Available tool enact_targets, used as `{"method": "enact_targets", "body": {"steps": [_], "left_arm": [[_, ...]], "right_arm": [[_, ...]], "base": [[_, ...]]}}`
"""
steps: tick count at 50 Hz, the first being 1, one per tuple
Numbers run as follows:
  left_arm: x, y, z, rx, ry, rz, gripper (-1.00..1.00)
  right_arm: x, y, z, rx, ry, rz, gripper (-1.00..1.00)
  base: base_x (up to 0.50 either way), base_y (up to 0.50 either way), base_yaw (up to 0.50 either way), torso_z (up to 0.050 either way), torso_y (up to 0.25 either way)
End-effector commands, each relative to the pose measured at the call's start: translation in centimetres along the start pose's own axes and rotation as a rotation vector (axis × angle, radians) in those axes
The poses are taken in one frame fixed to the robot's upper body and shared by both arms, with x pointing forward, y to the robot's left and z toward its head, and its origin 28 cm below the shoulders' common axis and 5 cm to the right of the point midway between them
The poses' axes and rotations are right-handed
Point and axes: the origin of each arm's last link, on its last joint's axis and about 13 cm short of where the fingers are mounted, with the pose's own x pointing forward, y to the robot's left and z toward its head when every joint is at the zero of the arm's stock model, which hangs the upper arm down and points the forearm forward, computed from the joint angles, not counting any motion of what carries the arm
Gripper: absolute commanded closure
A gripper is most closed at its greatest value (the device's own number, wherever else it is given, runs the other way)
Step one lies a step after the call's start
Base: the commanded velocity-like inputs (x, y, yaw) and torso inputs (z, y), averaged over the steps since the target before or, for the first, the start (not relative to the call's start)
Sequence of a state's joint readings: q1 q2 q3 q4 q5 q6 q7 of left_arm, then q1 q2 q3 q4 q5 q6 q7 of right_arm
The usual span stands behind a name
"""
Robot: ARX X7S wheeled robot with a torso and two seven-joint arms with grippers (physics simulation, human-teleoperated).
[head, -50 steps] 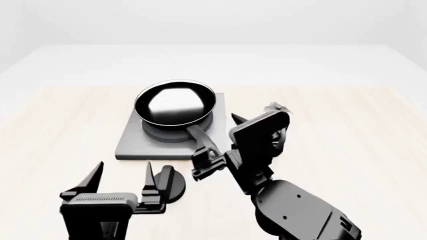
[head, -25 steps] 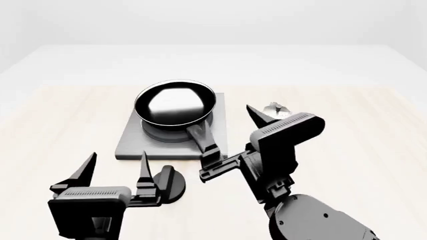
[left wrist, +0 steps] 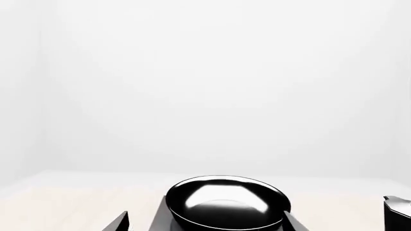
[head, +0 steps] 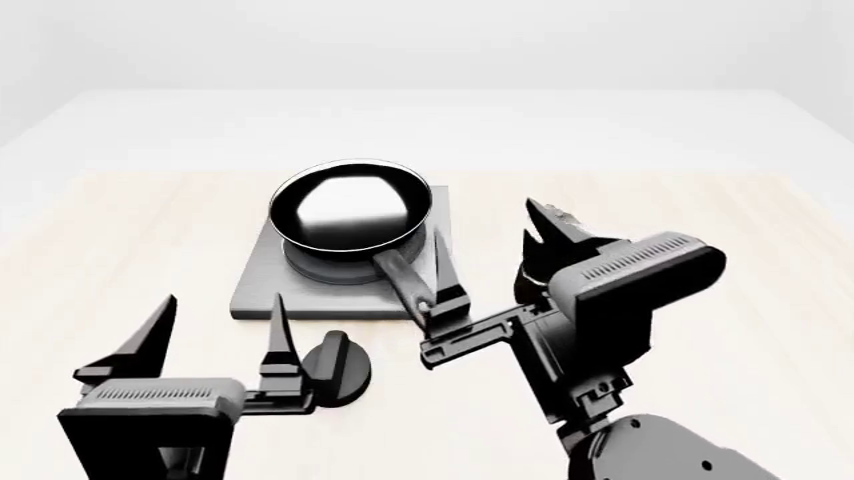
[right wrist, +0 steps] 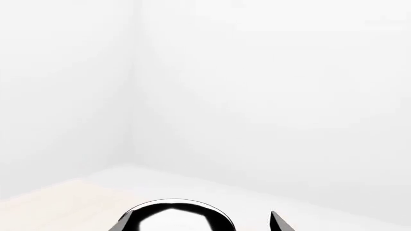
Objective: Put the frying pan on the stove.
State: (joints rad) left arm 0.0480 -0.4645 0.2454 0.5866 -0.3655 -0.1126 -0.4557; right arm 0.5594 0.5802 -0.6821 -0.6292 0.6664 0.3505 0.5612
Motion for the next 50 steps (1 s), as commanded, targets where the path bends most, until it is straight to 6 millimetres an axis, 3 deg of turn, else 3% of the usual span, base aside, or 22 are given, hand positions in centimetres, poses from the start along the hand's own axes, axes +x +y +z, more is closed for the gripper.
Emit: {"method": "enact_targets", "body": {"steps": [1,50], "left_arm": [[-0.3,0.0,0.9,-0.003,-0.025,-0.002,-1.0],[-1.8,0.1,4.7,-0.017,-0.138,-0.013,-1.0]], "right_arm": [[-0.7,-0.3,1.0,0.006,-0.038,-0.023,-1.0],[-4.0,-0.7,4.6,0.0,-0.164,-0.077,-1.0]], "base": [[0.0,0.0,0.0,0.0,0.0],[0.0,0.0,0.0,0.0,0.0]]}}
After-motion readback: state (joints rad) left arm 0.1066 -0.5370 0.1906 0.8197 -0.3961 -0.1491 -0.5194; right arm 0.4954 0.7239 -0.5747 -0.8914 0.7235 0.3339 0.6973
